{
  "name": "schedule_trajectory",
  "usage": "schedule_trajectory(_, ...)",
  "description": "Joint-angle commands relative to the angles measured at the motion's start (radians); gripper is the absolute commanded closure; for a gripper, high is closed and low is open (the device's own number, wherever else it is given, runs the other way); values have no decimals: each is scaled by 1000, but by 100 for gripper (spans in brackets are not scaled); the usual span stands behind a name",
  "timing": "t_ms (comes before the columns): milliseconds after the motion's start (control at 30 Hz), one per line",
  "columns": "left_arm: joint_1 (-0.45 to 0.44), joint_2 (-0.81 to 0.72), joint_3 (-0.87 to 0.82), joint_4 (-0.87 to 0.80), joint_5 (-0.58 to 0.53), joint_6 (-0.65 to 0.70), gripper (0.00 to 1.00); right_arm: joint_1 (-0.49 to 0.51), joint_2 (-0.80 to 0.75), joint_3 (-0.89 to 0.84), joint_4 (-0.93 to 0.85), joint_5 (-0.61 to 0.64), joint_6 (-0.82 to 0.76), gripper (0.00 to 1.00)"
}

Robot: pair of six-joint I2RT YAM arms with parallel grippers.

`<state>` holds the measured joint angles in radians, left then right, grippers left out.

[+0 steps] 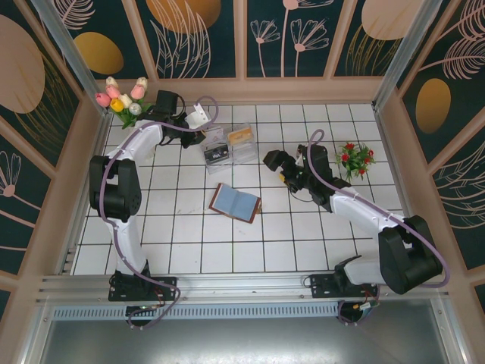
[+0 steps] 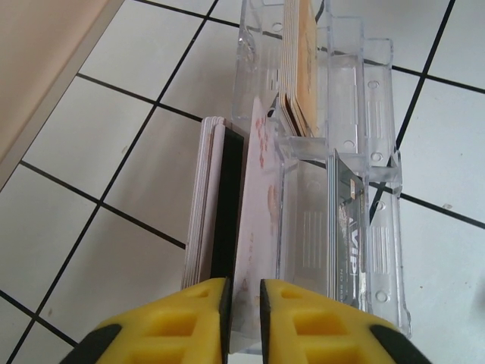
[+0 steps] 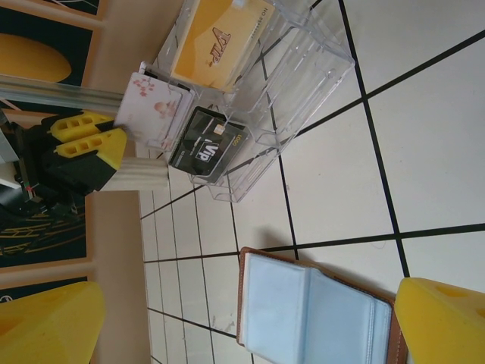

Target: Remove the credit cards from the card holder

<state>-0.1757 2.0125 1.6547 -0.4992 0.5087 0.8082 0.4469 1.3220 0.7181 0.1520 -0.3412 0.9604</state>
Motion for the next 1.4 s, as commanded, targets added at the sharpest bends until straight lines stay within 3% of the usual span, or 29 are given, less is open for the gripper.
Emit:
schedule_trajectory(0, 10, -40, -4, 21, 21, -17, 76, 6, 6, 29, 8, -13, 17, 1)
schedule_trajectory(233, 15, -96, -11, 51, 37, -78, 70, 6, 0, 38, -6, 3, 2, 1)
schedule_trajectory(400, 15, -213, -122, 235, -6, -232, 58, 5, -4, 63, -35, 28, -25, 1)
schedule_trajectory(500, 15, -270, -186, 362, -96, -399, 44, 5, -7, 74, -54, 45, -45, 1)
schedule_trajectory(600, 15, -315, -228, 481, -225, -654, 29, 3, -5, 91, -81, 85, -76, 1)
schedule_trajectory(700, 14, -366, -272, 486, -309, -822, 17, 3, -10, 146, -156, 153, -136, 1)
schedule_trajectory(833, 15, -458, -382, 450, -505, -982, 12, 3, -42, 213, -267, 301, -243, 1)
schedule_trajectory(967, 15, -607, -565, 499, -620, -1084, 5, 6, -76, 227, -305, 428, -367, 1)
schedule_trajectory(1000, 15, -652, -619, 524, -658, -1115, 2, 10, -87, 215, -295, 463, -399, 1)
schedule_trajectory(1233, 14, -880, -953, 721, -847, -1204, 1, 37, -110, 98, -158, 744, -599, 1)
schedule_trajectory(1367, 14, -946, -1100, 822, -1006, -1215, 2, 37, -119, -17, 29, 893, -756, 1)
